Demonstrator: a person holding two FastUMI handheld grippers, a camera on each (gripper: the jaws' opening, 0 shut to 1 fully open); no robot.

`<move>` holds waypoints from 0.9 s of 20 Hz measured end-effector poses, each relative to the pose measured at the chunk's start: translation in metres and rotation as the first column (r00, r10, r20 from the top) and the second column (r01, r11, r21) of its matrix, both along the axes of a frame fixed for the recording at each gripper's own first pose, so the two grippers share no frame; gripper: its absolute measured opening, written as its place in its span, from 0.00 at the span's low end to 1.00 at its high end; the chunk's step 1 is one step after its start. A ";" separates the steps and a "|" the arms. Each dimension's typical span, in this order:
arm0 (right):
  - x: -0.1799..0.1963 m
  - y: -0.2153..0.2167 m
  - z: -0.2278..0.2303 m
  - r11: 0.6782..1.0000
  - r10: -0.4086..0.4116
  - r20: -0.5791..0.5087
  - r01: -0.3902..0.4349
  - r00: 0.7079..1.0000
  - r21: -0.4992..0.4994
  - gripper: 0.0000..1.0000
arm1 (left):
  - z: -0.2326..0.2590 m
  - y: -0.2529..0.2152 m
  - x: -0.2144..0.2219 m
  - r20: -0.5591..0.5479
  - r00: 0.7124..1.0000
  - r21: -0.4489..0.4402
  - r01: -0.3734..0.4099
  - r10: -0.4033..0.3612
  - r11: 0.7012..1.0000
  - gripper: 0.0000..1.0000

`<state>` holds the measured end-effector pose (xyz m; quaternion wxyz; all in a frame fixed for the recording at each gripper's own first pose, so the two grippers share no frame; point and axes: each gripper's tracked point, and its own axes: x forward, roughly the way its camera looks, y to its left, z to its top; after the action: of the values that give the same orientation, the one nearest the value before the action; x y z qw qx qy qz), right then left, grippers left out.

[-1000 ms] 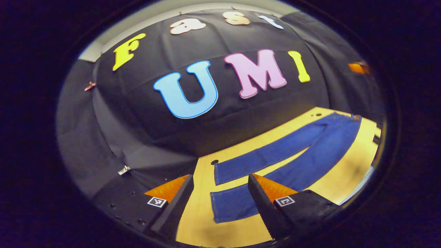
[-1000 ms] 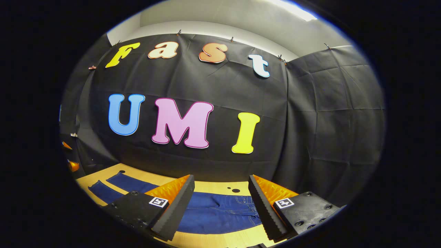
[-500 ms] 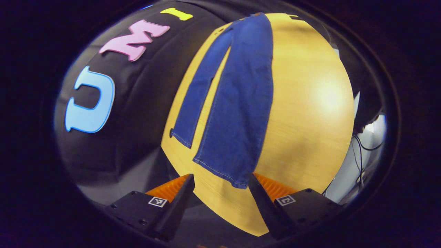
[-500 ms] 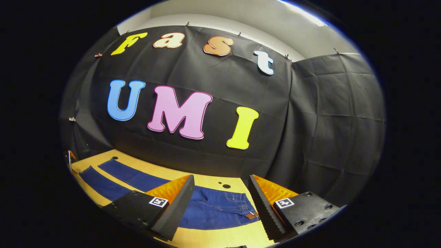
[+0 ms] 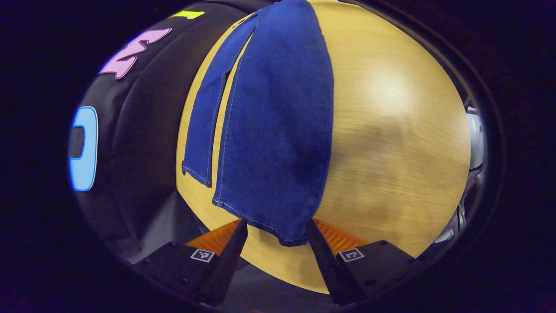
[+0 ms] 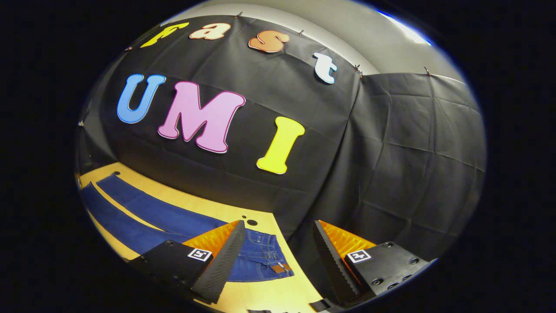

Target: Grasp the waist and the cuffs of the jeans and fold them to make the two legs overlap; first hold the waist and fold one-third of the jeans toward the cuffs, then hold the cuffs and fold the remaining one-third in the same direction to finish folding.

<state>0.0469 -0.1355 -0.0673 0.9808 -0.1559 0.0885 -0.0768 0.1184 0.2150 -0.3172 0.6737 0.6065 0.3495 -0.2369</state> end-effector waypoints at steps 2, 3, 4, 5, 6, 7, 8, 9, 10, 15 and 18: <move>0.011 -0.017 -0.009 0.997 -0.005 -0.017 0.004 1.000 -0.076 0.96 | -0.004 -0.001 0.007 -0.060 0.998 -0.015 -0.017 0.017 1.000 0.83; 0.016 -0.026 -0.016 0.995 -0.008 -0.033 0.005 0.999 -0.096 0.96 | -0.005 -0.002 0.009 -0.092 0.996 -0.012 -0.013 0.012 1.000 0.77; 0.020 -0.032 -0.023 0.995 -0.011 -0.053 0.006 0.999 -0.097 0.96 | -0.006 -0.002 0.011 -0.125 0.992 -0.017 -0.010 0.008 1.000 0.72; 0.022 -0.039 -0.031 0.996 -0.022 -0.073 0.015 0.997 -0.091 0.96 | -0.009 -0.002 0.008 -0.169 0.986 -0.028 -0.018 0.013 0.999 0.69; 0.026 -0.046 -0.036 0.997 -0.036 -0.086 0.030 0.996 -0.074 0.96 | -0.010 0.001 0.008 -0.211 0.977 -0.042 -0.036 0.027 0.998 0.68; 0.029 -0.052 -0.041 0.997 -0.054 -0.095 0.049 0.994 -0.056 0.96 | -0.012 0.000 0.005 -0.256 0.966 -0.058 -0.058 0.041 0.997 0.62; 0.032 -0.058 -0.047 0.997 -0.070 -0.105 0.065 0.992 -0.046 0.96 | -0.015 0.001 0.004 -0.291 0.955 -0.071 -0.077 0.054 0.994 0.59; 0.035 -0.064 -0.053 0.996 -0.082 -0.113 0.077 0.990 -0.052 0.96 | -0.015 0.000 0.003 -0.317 0.946 -0.081 -0.092 0.062 0.992 0.50; 0.039 -0.070 -0.056 0.994 -0.093 -0.118 0.086 0.989 -0.065 0.96 | -0.014 -0.002 0.002 -0.329 0.942 -0.088 -0.096 0.062 0.991 0.52; 0.055 -0.081 -0.071 0.987 -0.070 -0.137 0.049 0.988 -0.153 0.96 | -0.008 -0.001 0.021 -0.061 0.997 -0.006 -0.046 0.045 0.999 0.13; 0.068 -0.089 -0.086 0.955 0.001 -0.182 -0.055 0.983 -0.293 0.96 | -0.007 -0.003 0.019 0.011 0.996 -0.028 -0.090 0.091 0.996 0.06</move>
<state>0.1148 -0.2245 -0.1529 0.9353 -0.3087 0.1619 -0.0611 0.1377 0.2122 -0.3242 0.6940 0.5823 0.3693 -0.2073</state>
